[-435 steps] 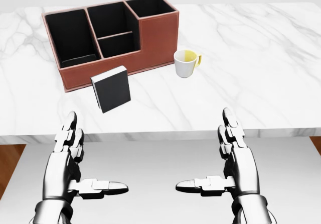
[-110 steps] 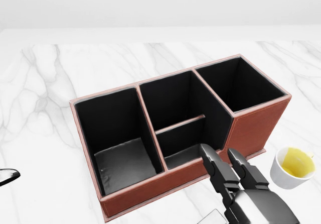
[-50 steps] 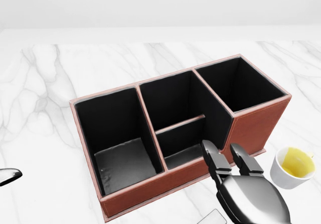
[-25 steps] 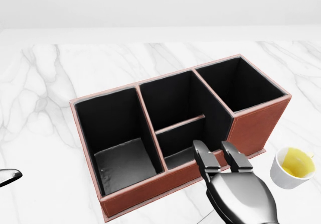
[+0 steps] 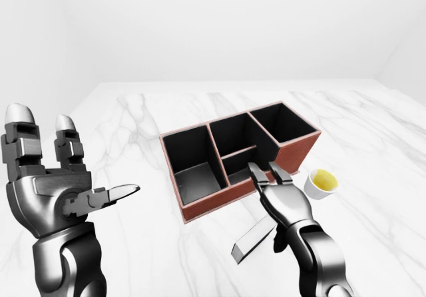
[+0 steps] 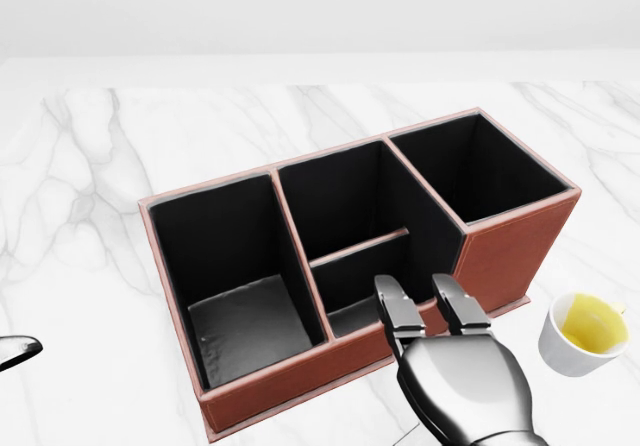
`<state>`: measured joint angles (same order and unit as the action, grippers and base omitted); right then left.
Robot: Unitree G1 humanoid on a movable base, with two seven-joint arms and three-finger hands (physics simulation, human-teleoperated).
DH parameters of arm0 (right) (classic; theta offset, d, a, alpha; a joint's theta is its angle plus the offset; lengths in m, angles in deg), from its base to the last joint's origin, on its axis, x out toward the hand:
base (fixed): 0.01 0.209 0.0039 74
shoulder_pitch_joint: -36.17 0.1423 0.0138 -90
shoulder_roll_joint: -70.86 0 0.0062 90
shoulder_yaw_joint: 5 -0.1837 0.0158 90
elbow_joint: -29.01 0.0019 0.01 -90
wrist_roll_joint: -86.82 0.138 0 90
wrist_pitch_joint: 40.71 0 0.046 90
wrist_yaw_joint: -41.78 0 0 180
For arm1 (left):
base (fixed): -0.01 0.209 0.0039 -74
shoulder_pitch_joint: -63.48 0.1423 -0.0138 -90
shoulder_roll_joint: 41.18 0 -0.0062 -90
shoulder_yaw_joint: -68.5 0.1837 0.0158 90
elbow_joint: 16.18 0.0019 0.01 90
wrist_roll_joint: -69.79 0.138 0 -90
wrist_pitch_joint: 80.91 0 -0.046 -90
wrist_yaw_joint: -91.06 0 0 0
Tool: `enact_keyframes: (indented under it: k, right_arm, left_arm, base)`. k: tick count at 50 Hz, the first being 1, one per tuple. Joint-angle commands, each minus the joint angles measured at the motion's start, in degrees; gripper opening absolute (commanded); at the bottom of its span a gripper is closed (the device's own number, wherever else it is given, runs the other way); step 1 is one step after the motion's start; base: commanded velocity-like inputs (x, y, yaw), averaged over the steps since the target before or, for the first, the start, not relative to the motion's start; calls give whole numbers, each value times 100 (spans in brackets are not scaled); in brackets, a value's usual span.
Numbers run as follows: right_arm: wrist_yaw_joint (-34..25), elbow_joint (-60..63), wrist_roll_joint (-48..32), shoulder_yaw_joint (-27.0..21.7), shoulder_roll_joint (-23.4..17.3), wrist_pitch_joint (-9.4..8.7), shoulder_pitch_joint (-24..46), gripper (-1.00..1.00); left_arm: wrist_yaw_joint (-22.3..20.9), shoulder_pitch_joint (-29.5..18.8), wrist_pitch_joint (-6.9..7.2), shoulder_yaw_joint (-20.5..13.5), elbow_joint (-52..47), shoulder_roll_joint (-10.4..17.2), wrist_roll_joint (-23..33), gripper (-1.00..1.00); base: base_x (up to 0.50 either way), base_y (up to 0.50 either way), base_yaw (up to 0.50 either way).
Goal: Pick up the book and place it in the front compartment of the caddy.
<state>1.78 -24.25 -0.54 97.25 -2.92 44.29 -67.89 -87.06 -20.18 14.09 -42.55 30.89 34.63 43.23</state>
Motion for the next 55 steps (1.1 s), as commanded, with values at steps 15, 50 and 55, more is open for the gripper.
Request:
enact_keyframes:
  k: [15,50,55]
  right_arm:
    - [0,-408,-213,284,79,0,191,100]
    - [0,-984,257,686,-51,0,94,100]
    - [0,-1085,401,714,-107,0,32,100]
  left_arm:
    - [27,-21,0,70,170,-21,69,100]
    - [63,-64,0,-43,117,27,-57,100]
    - [64,-65,0,-32,131,27,-53,100]
  base:
    - [0,0,0]
    - [0,0,0]
    - [0,0,0]
